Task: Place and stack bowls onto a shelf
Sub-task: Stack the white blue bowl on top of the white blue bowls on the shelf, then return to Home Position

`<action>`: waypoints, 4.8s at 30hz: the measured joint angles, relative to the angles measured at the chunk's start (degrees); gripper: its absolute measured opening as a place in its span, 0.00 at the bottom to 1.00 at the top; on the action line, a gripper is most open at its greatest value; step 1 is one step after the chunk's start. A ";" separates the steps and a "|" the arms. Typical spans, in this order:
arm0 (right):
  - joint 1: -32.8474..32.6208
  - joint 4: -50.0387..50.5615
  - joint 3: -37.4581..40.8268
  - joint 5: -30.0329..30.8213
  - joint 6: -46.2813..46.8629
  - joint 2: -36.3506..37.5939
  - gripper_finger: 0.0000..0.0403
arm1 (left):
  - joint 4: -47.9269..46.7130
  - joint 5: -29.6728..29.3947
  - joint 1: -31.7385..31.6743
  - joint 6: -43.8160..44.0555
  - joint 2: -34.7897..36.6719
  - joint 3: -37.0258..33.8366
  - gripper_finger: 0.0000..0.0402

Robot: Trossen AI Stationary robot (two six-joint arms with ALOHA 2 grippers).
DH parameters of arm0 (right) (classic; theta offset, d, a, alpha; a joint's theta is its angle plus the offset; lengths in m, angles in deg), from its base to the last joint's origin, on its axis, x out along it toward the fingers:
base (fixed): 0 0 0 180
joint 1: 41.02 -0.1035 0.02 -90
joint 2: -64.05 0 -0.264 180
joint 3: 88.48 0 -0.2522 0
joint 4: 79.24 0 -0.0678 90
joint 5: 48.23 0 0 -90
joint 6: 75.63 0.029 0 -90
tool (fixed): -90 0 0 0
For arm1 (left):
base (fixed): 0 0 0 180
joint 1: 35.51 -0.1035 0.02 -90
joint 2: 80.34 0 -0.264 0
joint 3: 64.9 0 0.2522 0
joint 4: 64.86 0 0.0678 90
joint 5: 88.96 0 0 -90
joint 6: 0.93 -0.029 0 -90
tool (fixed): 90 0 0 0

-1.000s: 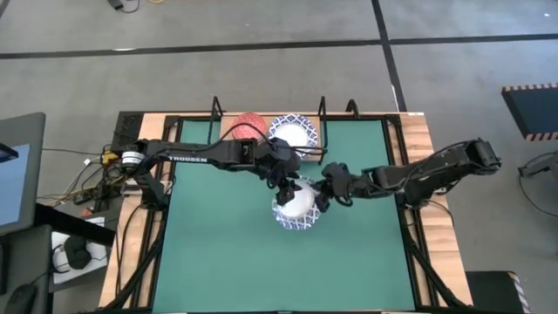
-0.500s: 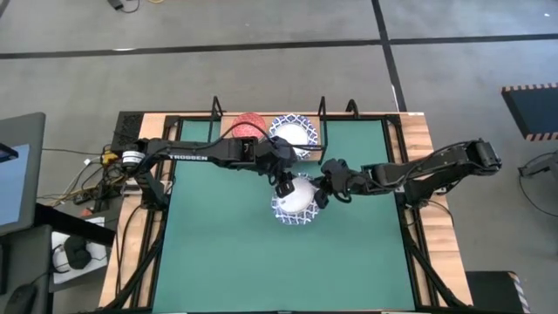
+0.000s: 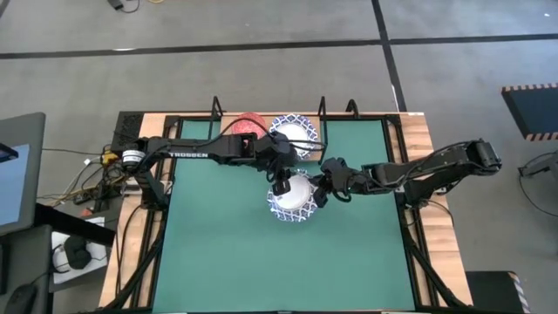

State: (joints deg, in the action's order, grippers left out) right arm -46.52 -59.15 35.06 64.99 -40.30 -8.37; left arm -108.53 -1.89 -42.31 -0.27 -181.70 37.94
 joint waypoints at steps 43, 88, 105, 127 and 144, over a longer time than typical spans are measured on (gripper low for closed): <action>0.37 21.69 -12.04 3.67 18.71 0.57 0.34 | 12.23 10.30 -29.37 -14.17 -2.16 8.99 0.00; 0.43 17.09 -12.00 3.98 23.08 0.00 0.34 | 3.94 20.19 -31.09 -4.50 -11.41 12.85 0.31; -0.79 -8.88 -12.07 5.18 1.30 7.40 0.34 | 7.78 28.42 -29.92 -2.58 -4.01 12.87 0.11; -0.52 -18.94 0.47 -3.21 -21.73 29.17 0.22 | 19.65 27.89 -21.89 2.23 2.91 5.75 0.00; -0.94 -21.66 10.36 -2.18 -19.64 29.74 0.07 | 28.18 28.04 -18.03 -0.88 8.51 -0.07 0.00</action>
State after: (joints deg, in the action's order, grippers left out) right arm -47.45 -80.81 45.42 62.82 -59.94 21.37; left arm -80.35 26.14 -60.34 -1.15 -173.19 37.88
